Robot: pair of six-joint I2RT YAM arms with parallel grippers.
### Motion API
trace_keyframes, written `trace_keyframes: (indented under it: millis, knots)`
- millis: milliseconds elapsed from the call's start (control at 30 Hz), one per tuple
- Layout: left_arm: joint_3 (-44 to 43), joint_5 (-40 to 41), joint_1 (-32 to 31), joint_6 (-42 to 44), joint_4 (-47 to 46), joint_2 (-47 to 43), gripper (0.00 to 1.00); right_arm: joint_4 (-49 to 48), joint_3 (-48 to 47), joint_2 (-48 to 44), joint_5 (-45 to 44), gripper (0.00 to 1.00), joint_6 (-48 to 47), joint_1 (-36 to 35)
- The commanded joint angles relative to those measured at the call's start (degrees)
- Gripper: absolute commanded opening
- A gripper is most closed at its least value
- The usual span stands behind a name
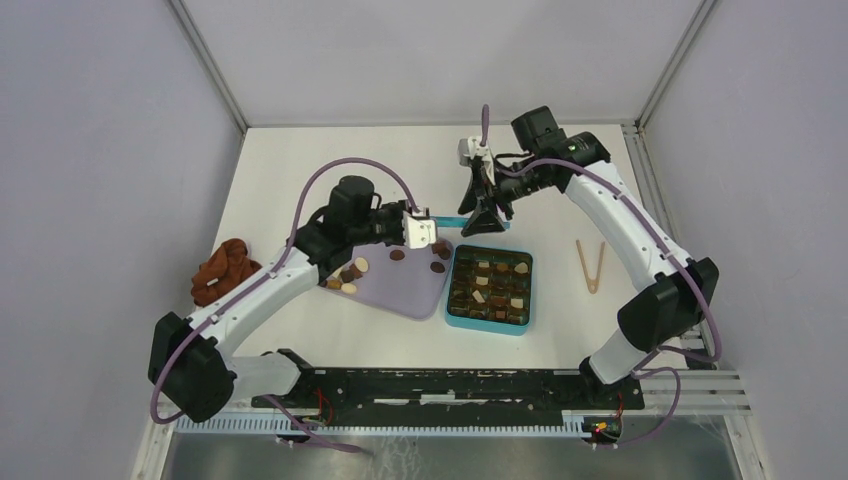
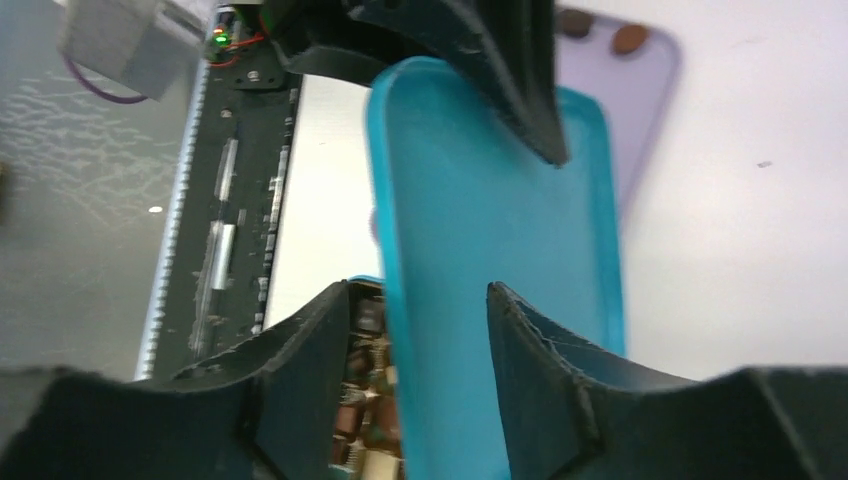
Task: Pack the chocolate
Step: Pick up the box lid from the center of the board, then adjust the box lid.
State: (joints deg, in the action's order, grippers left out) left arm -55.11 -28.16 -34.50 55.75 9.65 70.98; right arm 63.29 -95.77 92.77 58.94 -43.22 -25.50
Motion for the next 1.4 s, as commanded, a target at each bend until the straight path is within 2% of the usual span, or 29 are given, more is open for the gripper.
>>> trace_keyframes:
  millis: [0, 100, 167, 267, 300, 367, 500, 600, 767, 933, 1167, 1367]
  knots:
    - [-1.31, -0.54, -0.02, -9.38, -4.80, -3.60, 0.02, -2.26, -7.22, 0.29, -0.45, 0.68, 0.56, 4.23]
    - [-1.67, 0.08, 0.04, -18.58, -5.18, -4.66, 0.02, -4.15, -10.99, -0.39, -0.29, 0.81, -0.60, 8.59]
    - [-2.70, 2.99, 0.05, -29.76, -6.10, -4.82, 0.02, -7.98, -11.16, -1.90, 1.39, 0.86, 0.05, 12.33]
    - [-4.20, 6.42, 0.00, -47.37, -5.97, -4.42, 0.02, -18.64, -6.07, -6.41, 5.55, 0.91, 3.08, 17.49]
    - [-4.40, 6.82, -0.02, -50.27, -6.08, -4.38, 0.02, -23.33, -2.97, -8.18, 6.85, 0.94, 4.69, 18.81]
    - [-5.22, 8.37, 0.09, -61.56, -4.66, -3.94, 0.02, -25.63, -0.76, -9.75, 11.39, 0.95, 3.86, 20.13]
    - [-6.30, 4.49, 0.02, -70.53, -2.65, -1.86, 0.02, -21.16, 2.79, -10.42, 18.96, 0.98, -2.08, 20.94]
    - [-6.04, 3.22, 0.06, -76.61, -3.65, -0.81, 0.02, -22.92, 8.85, -12.79, 18.26, 0.98, -2.37, 20.95]
    - [-5.05, 0.36, 0.14, -80.55, -7.78, -0.60, 0.02, -25.02, 15.77, -15.66, 11.72, 0.98, 1.30, 20.93]
    - [-5.85, -2.95, 0.41, -79.62, -7.40, 0.96, 0.02, -32.70, 22.06, -18.45, 1.24, 0.98, 11.93, 21.07]
    - [-9.09, -11.33, 1.16, -75.10, -4.91, 6.06, 0.02, -32.65, 25.48, -17.23, 9.83, 0.98, 18.30, 20.91]
    - [-11.41, -15.45, 2.42, -71.44, -3.86, 9.80, 0.02, -29.61, 26.73, -16.61, 5.64, 0.98, 20.82, 20.81]
